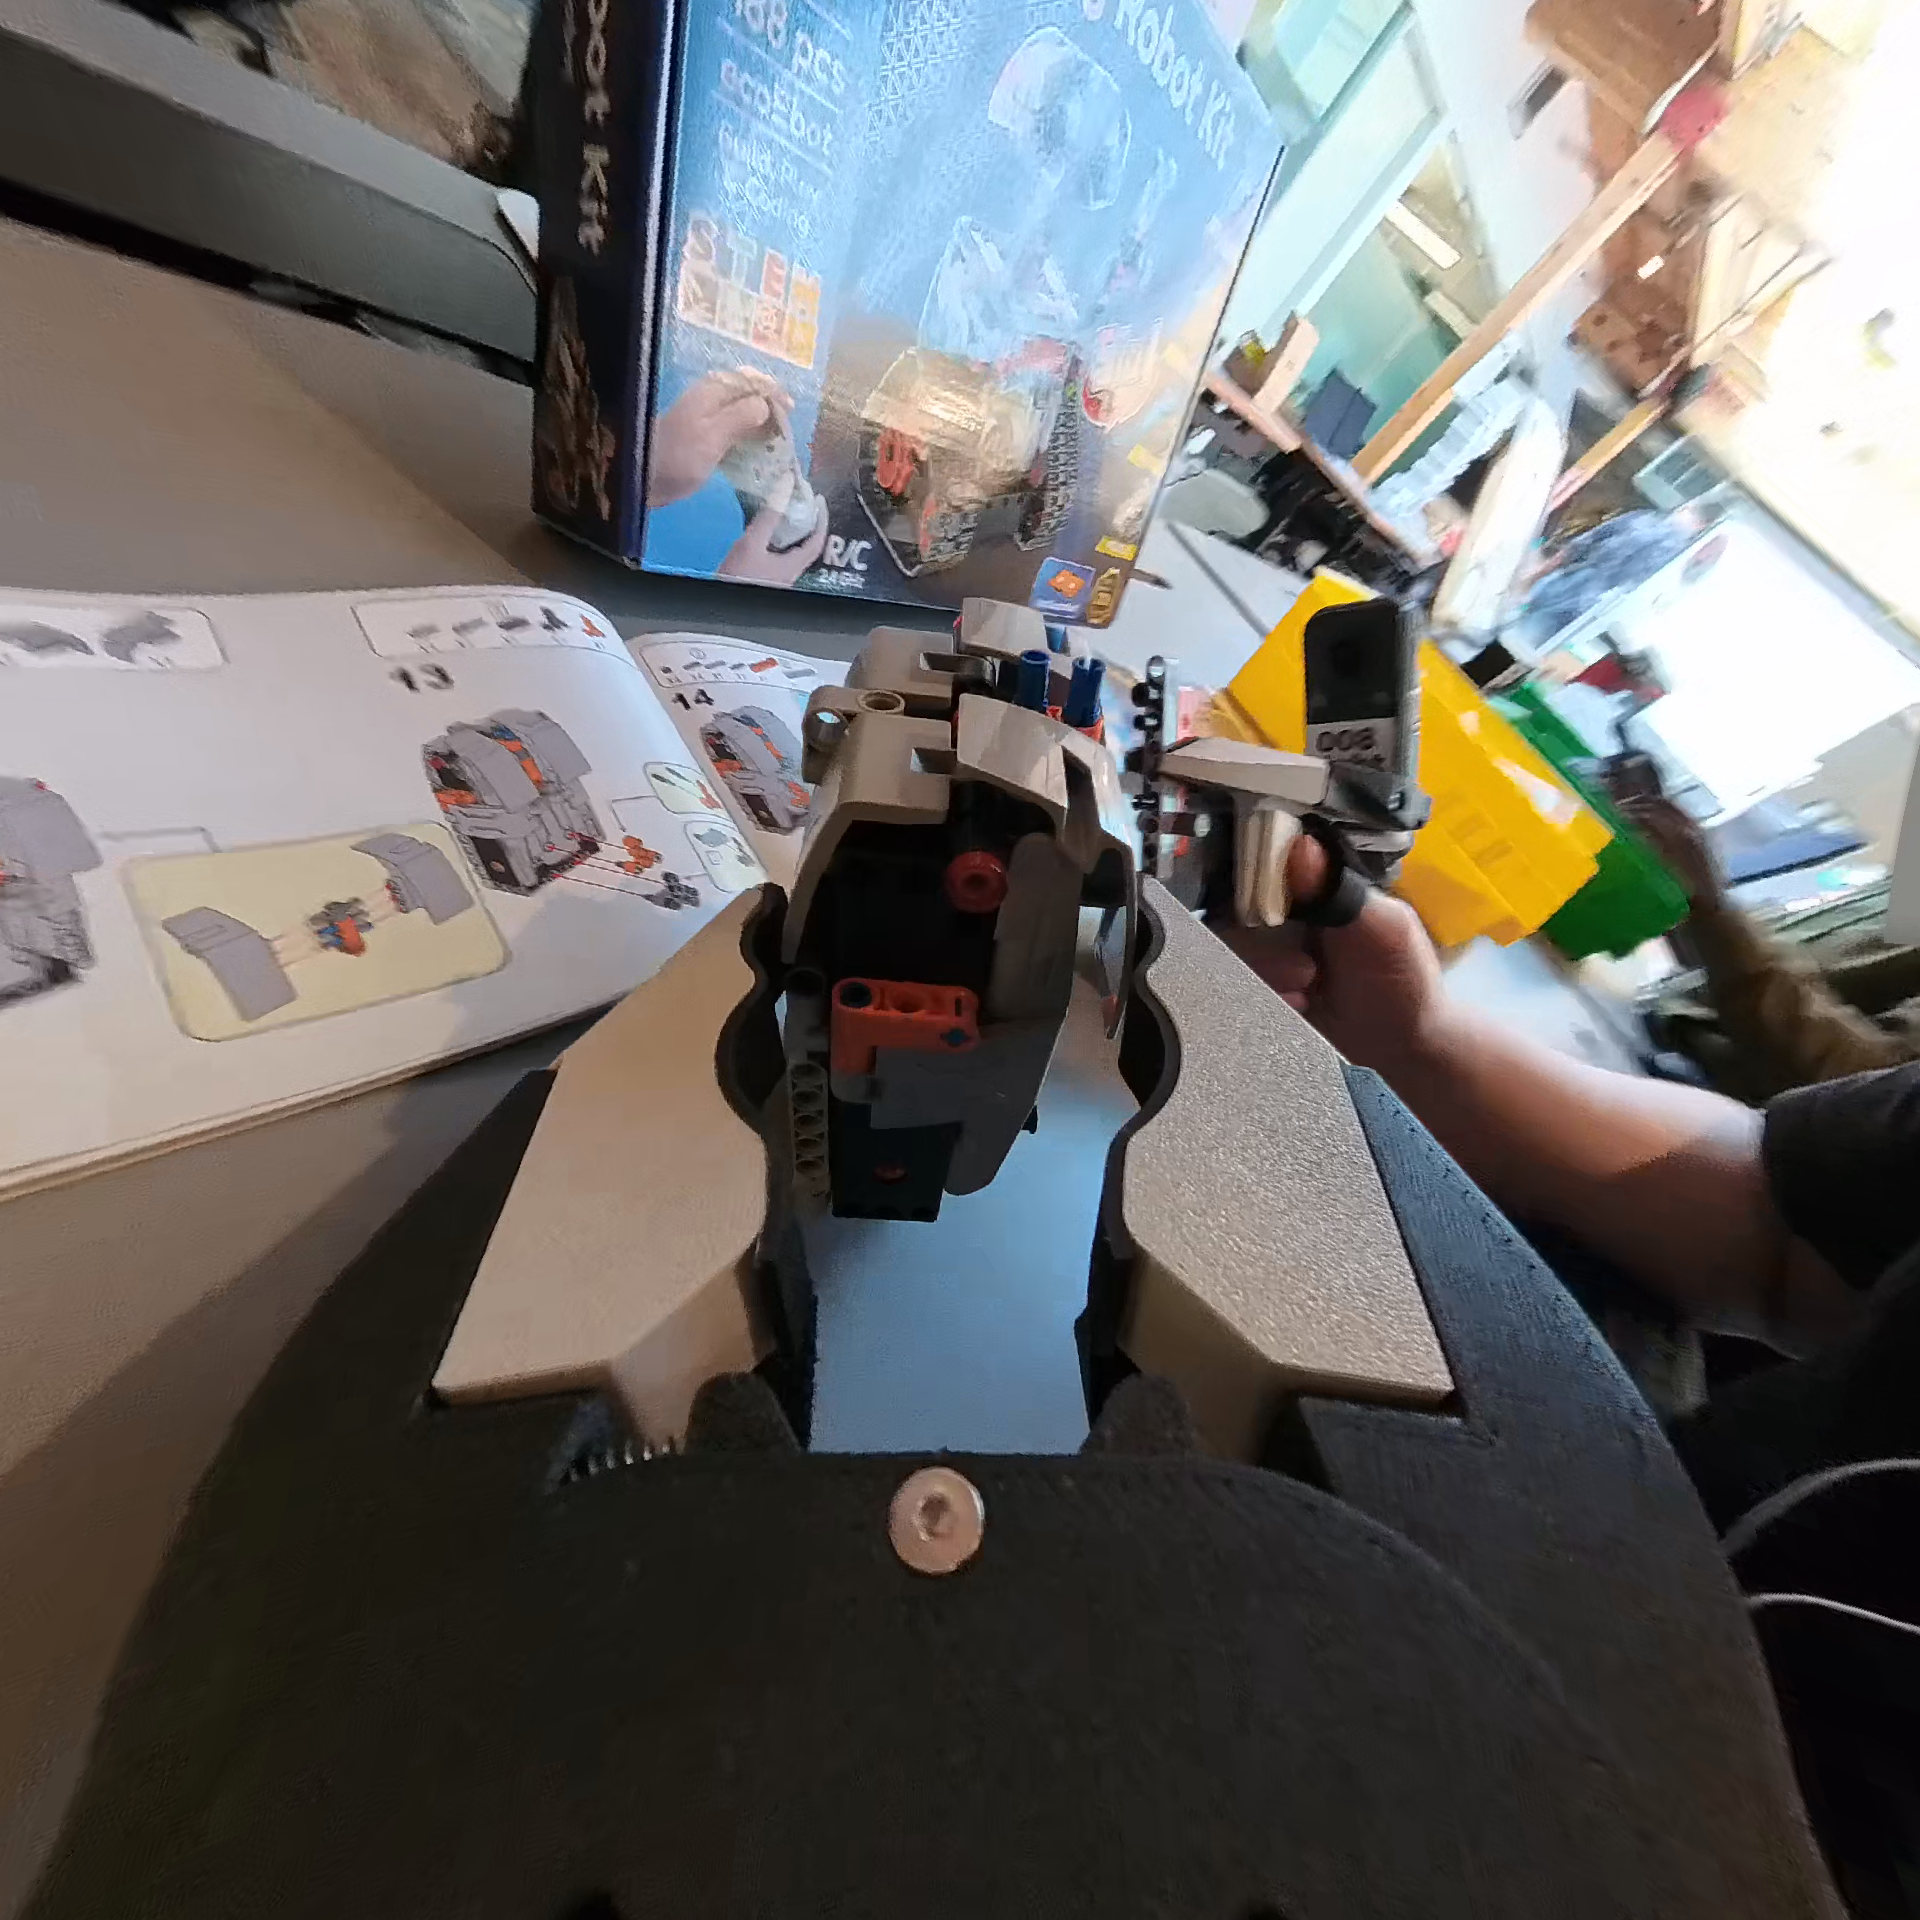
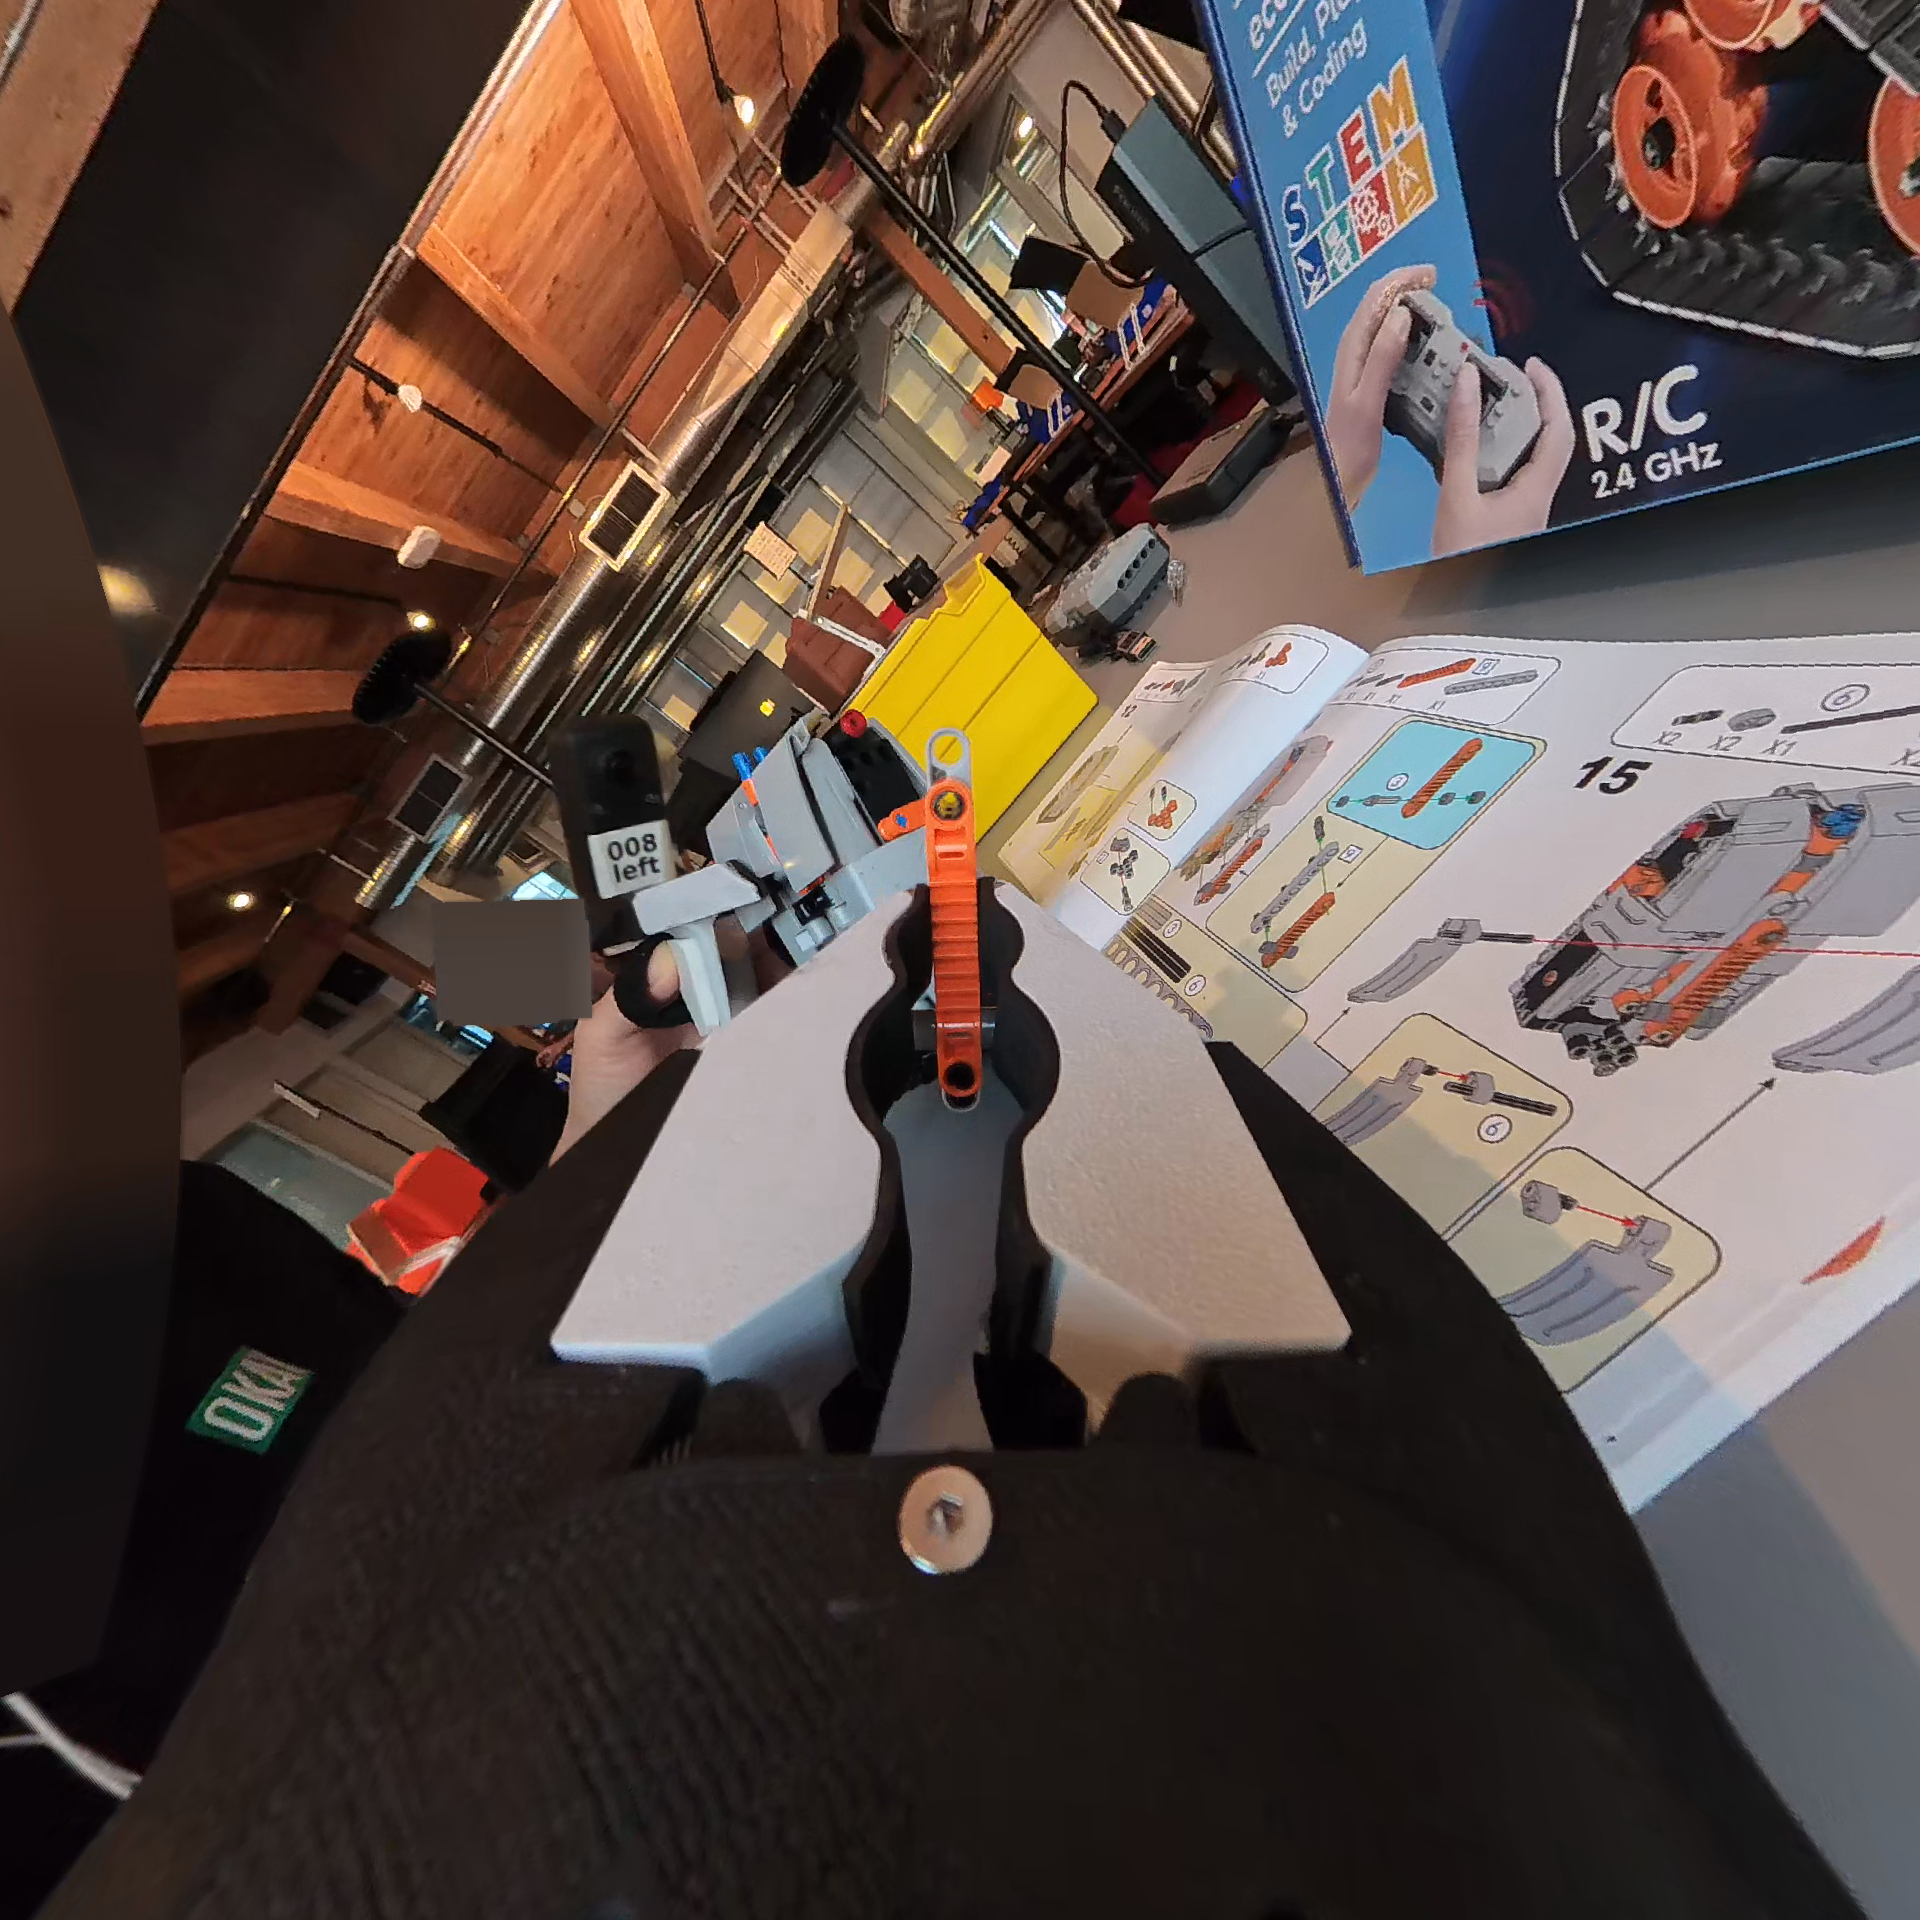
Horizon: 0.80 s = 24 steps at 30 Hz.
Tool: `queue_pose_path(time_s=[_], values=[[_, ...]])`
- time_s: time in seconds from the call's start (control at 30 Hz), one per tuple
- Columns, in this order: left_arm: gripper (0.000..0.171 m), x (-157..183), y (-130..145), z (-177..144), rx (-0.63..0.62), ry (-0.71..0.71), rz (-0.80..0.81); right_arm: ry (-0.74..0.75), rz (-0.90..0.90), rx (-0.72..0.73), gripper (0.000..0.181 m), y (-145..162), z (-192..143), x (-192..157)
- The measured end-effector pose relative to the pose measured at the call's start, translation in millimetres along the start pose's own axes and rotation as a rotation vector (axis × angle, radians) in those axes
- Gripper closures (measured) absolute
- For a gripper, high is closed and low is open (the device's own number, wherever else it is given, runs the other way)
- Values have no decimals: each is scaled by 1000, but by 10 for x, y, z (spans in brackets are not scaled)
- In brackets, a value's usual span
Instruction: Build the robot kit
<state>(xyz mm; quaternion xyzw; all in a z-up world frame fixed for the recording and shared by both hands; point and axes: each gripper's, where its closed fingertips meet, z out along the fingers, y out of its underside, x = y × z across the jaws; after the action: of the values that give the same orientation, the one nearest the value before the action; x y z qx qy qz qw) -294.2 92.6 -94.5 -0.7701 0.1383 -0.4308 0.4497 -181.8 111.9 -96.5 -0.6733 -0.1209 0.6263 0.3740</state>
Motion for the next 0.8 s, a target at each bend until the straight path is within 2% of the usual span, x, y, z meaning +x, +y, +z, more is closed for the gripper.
queue_pose_path(time_s=[0.27,0.4,0.8], values=[[107,114,83,45,-88,-66,289,-17,42,-20,175,19,5,7],[107,67,154,82,-140,-147,452,-14,37,-31,175,34,15,6],[107,89,186,65,-151,-128,434,-12,43,-35,175,40,18,7]])
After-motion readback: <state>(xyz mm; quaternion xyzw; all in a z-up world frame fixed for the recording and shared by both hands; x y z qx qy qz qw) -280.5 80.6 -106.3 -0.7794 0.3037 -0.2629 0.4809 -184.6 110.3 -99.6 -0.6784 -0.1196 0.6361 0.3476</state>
